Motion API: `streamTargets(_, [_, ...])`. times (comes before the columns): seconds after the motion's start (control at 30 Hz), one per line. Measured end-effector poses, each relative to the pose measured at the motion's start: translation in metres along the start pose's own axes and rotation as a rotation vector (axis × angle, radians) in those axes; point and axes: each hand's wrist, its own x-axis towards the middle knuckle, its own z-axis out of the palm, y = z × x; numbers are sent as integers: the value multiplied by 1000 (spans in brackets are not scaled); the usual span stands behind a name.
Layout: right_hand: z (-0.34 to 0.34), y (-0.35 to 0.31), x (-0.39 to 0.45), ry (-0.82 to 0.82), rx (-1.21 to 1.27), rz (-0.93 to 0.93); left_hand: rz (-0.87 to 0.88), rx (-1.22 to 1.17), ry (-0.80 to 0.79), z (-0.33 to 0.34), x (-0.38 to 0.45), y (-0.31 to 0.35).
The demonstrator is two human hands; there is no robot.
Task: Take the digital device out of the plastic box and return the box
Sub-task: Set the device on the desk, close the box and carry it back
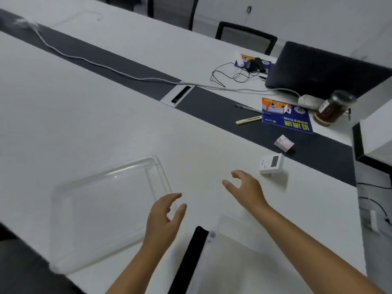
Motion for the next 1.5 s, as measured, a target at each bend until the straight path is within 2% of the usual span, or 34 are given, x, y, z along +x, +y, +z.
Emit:
streamTargets(0.13, [59,-66,11,-248,-260,-145,-238,282,298,-72,-4,-68])
streamTargets(0.2, [89,-90,19,-346,-416,-99,-437,371,363,-103,-8,-95])
streamTargets(0.27, [118,-107,25,-410,-463,14,-616,397,410,-130,-13,-115])
streamTargets(0.37, [153,-117,22,-406,-421,168,-739,342,420,-155,-15,-134])
streamTargets(0.47, [175,-120,14,-311,-352,220,-791,262,372,-165,-14,-148])
streamTargets(0.57, [183,-118,12,-249,-205,293,-824,251,413,-170,-15,-150])
streamTargets(0.7, [177,-118,13,-172,-71,280,-722,244,515,-180,-23,-145])
streamTargets(0.8, [145,-125,11,-10,38,159,-558,160,560,-177,-21,-122])
streamTargets(0.9, [87,-122,-1,176,125,57,-460,1,525,-164,-15,-85])
streamTargets(1.07, [-14,-57,-54,427,162,85,-256,-22,246,-121,-11,-32])
streamTargets(1.17, [-51,-7,-103,546,145,195,-123,46,50,-82,-19,-3])
streamTargets(1.3, [-82,53,-175,682,170,350,-15,265,-247,-34,-44,21])
streamTargets(1.37, [-85,80,-203,692,166,434,52,348,-316,-19,-55,26])
streamTargets(1.5, [-74,123,-246,669,155,558,140,462,-321,0,-74,32])
